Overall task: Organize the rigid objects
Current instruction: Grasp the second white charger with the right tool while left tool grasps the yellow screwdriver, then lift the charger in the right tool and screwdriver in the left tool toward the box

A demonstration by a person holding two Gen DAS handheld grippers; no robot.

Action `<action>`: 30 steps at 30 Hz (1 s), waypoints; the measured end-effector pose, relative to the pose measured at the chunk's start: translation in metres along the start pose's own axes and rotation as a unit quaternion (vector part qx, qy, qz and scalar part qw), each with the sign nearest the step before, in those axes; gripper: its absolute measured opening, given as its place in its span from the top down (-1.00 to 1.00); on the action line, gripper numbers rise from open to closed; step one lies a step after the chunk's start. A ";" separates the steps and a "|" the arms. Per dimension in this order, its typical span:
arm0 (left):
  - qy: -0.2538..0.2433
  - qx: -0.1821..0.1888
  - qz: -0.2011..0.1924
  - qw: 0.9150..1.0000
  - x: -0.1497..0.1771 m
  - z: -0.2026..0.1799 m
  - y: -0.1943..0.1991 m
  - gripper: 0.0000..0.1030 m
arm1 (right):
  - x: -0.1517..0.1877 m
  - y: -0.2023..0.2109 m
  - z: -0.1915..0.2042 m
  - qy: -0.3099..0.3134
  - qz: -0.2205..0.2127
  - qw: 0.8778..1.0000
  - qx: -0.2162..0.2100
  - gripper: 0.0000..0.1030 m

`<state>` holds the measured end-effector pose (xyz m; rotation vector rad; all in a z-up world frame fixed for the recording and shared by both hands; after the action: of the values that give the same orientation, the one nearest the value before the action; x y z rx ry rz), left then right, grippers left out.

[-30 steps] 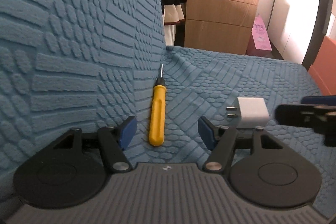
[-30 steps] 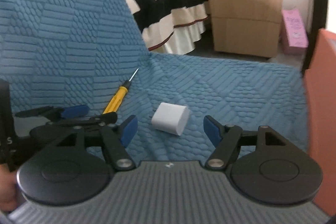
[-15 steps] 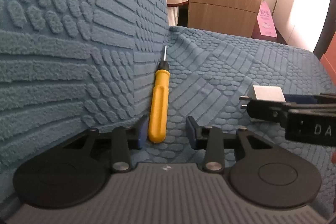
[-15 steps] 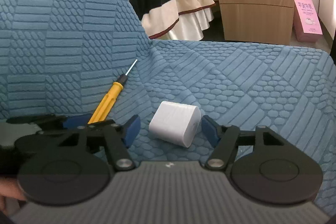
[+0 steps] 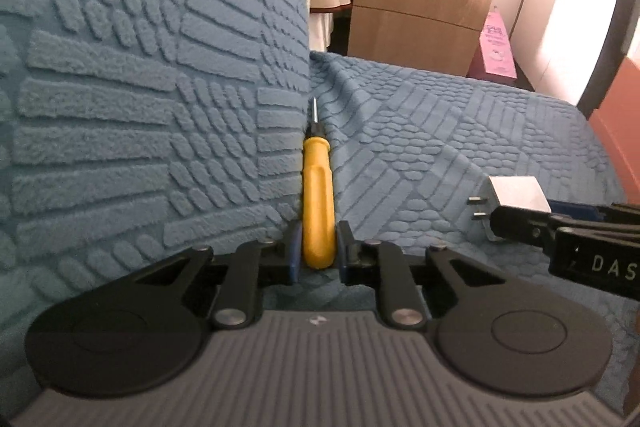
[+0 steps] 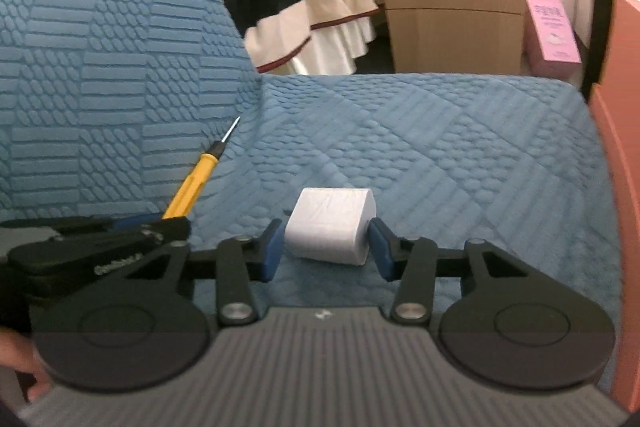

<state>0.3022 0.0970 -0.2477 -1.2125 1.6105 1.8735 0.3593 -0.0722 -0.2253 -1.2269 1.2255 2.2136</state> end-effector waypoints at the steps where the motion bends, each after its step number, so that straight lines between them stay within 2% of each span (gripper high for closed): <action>1: 0.002 0.004 0.000 1.000 0.000 -0.001 0.003 0.59 | 0.001 0.004 -0.002 0.000 0.001 1.000 0.005 0.06; 5: 0.003 0.020 -0.003 1.000 0.000 -0.009 0.016 0.60 | 0.003 0.021 -0.007 0.000 0.001 1.000 0.020 0.06; 13: 0.042 0.068 0.014 0.997 0.018 -0.028 0.054 0.60 | 0.014 0.052 -0.009 0.010 0.011 0.999 0.044 0.07; 18: 0.055 0.076 0.015 0.995 0.025 -0.033 0.073 0.60 | 0.022 0.073 -0.007 0.014 0.015 0.998 0.057 0.08; 24: 0.069 0.089 0.037 0.993 0.042 -0.031 0.087 0.60 | 0.032 0.097 0.001 0.028 0.026 0.997 0.070 0.09; 30: 0.076 0.094 0.051 0.991 0.045 -0.032 0.080 0.59 | 0.047 0.107 0.000 0.012 0.037 0.996 0.078 0.11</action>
<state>0.2283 0.0354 -0.2347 -1.2363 1.9157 1.6780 0.2656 -0.1393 -0.2070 -1.1687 1.4438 2.1132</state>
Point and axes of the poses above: each gripper's, at about its wrist camera, not at the fingertips, and y roughly against the way its jaws point, z to its left, x to its underside, the point moved 5 cm from there along -y, roughly the way its jaws point, and after that the axes turned 13 degrees about -z, right-handed, at the moved point
